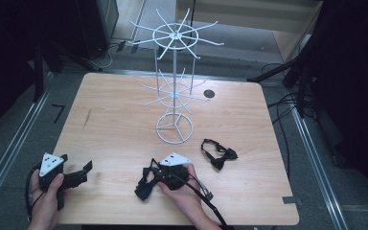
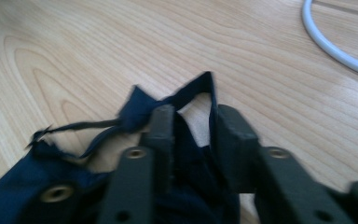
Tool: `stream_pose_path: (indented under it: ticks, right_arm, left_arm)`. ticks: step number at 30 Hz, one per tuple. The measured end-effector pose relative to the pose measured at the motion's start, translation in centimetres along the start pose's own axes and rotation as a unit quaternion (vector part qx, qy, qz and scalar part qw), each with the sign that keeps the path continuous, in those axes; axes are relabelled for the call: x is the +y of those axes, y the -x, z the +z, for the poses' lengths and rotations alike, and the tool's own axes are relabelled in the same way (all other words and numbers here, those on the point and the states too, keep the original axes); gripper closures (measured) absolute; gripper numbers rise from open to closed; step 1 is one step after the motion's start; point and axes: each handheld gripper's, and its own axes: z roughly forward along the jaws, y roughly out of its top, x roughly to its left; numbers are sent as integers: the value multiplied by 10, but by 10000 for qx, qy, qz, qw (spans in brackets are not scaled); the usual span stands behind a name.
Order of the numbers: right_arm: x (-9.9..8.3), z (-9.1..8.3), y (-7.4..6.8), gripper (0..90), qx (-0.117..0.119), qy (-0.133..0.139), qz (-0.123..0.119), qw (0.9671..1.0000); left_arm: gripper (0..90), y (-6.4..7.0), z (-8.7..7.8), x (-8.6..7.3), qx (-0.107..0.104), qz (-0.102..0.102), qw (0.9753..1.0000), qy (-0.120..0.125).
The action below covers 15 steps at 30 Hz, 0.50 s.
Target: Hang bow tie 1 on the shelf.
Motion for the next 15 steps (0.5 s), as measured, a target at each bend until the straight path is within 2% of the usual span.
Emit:
stream_pose_path:
  ticks: [1,6,15]
  right_arm:
    - [0,0,-1,813,43,-41,-114,9999]
    - [-1,-2,-1,880,226,-26,-210,9995]
    - [2,-15,0,900,125,337,-289,9989]
  left_arm:
    - [62,0,0,0,-5,-5,10000,21]
    - [62,-1,0,0,-18,-22,10000,25]
    - [62,-1,0,0,-22,-27,10000,20]
